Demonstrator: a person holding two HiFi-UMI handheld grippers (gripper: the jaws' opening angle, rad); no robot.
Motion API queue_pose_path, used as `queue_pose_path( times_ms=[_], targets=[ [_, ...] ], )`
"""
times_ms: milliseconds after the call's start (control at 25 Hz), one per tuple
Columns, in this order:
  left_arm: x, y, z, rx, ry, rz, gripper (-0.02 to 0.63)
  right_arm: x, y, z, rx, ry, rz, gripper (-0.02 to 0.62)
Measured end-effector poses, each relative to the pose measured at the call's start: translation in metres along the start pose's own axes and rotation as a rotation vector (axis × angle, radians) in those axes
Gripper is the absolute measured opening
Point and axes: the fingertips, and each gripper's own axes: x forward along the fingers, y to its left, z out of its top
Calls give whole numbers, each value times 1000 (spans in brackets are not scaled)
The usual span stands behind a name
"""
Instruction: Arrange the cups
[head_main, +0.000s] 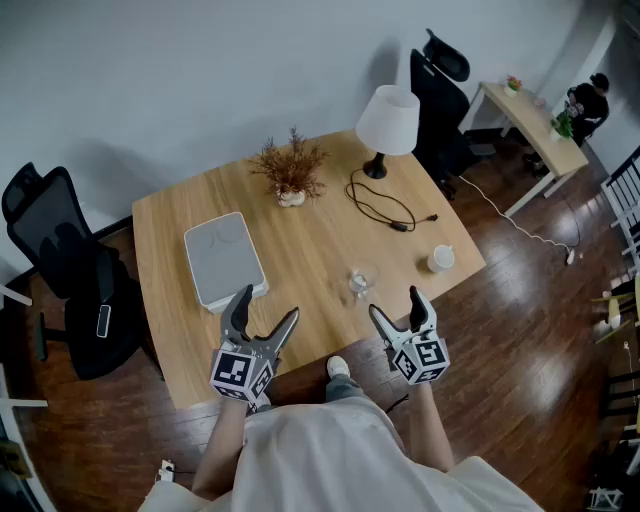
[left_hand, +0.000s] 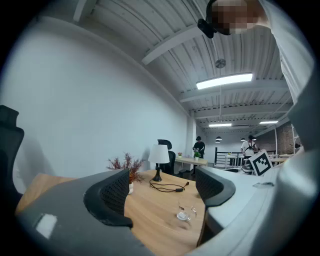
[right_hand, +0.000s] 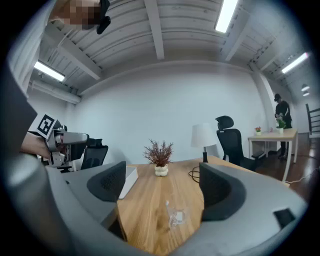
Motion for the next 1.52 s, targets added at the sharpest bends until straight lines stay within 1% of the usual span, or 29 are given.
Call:
queue_pose_path(
  times_ms=[240, 360, 480, 560, 600, 720, 800, 880, 920, 1120, 1400, 1520],
  targets=[
    [19, -12, -11, 18, 29, -28, 396, -6, -21, -47, 25, 91, -42, 463],
    [21, -19, -13, 39, 47, -51, 396, -5, -26, -74, 45, 147, -68, 463],
    [20, -18, -14, 38, 65, -50, 396, 5, -28, -98, 68, 189, -82, 465],
    [18, -13, -18, 35, 73, -37, 396, 16, -29, -114, 83, 221, -90, 490],
    [17, -10, -20, 32, 76, -28, 396, 22, -29, -122, 89, 238, -90, 555],
    [14, -4, -23, 24, 86, -7, 396, 41, -30, -141, 95, 273, -76, 558],
    [14, -1, -23, 22, 91, 3, 396, 53, -35, -149, 90, 287, -81, 558],
    [13, 3, -22, 24, 94, 11, 396, 66, -42, -154, 82, 294, -100, 535],
    [12, 4, -21, 27, 95, 15, 396, 72, -45, -156, 82, 297, -106, 535],
    [10, 7, -20, 28, 98, 43, 396, 100, -54, -164, 125, 305, -104, 534],
    [1, 10, -26, 22, 121, 69, 396, 135, -47, -168, 138, 312, -83, 531],
    [0, 11, -27, 18, 121, 77, 396, 142, -50, -167, 134, 306, -94, 520]
  ],
)
